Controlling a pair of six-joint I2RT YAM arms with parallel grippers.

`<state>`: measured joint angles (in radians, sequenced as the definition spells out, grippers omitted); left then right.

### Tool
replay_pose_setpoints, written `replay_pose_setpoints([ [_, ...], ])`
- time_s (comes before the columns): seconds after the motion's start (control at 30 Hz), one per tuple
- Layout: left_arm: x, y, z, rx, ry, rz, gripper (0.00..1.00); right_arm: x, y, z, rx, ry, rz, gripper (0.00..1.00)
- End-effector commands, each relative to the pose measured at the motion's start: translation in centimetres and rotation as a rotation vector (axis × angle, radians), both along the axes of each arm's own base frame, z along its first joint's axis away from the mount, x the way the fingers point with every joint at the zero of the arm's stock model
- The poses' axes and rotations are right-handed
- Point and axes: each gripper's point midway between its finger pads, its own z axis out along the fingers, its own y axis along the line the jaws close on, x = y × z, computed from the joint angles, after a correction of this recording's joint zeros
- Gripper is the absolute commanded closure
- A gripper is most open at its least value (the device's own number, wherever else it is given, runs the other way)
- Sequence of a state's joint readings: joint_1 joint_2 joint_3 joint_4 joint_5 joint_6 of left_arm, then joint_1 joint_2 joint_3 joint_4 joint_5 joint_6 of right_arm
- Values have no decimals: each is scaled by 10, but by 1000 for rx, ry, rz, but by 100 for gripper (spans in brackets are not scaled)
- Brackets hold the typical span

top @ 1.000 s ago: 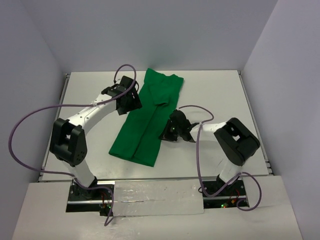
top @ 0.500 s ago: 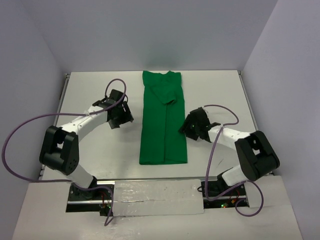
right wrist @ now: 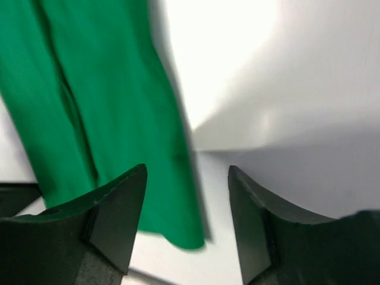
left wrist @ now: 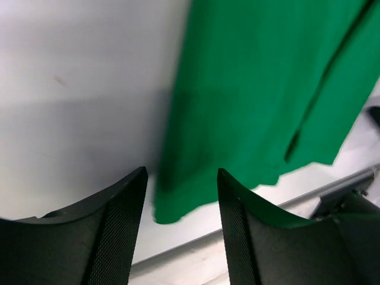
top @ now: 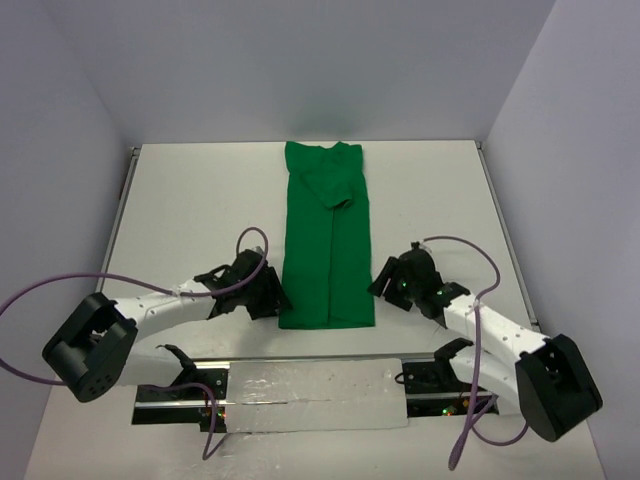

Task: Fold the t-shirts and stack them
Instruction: Grab the bottom of the folded rectangular tshirt with both arms

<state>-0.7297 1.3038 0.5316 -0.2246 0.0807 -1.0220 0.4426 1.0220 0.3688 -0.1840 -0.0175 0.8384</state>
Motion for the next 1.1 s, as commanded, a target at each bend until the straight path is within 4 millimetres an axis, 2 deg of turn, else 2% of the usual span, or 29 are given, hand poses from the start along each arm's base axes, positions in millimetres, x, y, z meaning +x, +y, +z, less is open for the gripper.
replay_pose_setpoints([
  [0.0, -9, -21, 2, -75, 0, 63, 43, -49, 4, -23, 40, 119, 20, 37],
  [0.07, -15, -20, -5, -53, 25, 73, 45, -66, 6, -32, 52, 153, 32, 38],
  [0.23, -32, -13, -20, -30, 88, 114, 50, -84, 9, -39, 83, 190, 32, 44],
  [0.47, -50, 7, -31, -13, 122, 147, 50, -92, 4, -43, 65, 203, 17, 48],
  [0.6, -50, 10, -30, -17, 111, 150, 51, -89, 5, -41, 70, 191, 11, 54],
  [0.73, -48, 7, -30, 1, 117, 144, 68, -88, 6, -43, 58, 201, 16, 62],
  [0.8, -47, 5, -30, 5, 116, 137, 89, -87, 6, -41, 57, 196, 19, 74],
  [0.93, -48, -1, -26, 25, 118, 120, 90, -82, 5, -31, 47, 172, 13, 91],
  [1.07, -51, -7, -14, 53, 83, 117, 90, -73, -4, -13, 7, 111, -7, 91],
])
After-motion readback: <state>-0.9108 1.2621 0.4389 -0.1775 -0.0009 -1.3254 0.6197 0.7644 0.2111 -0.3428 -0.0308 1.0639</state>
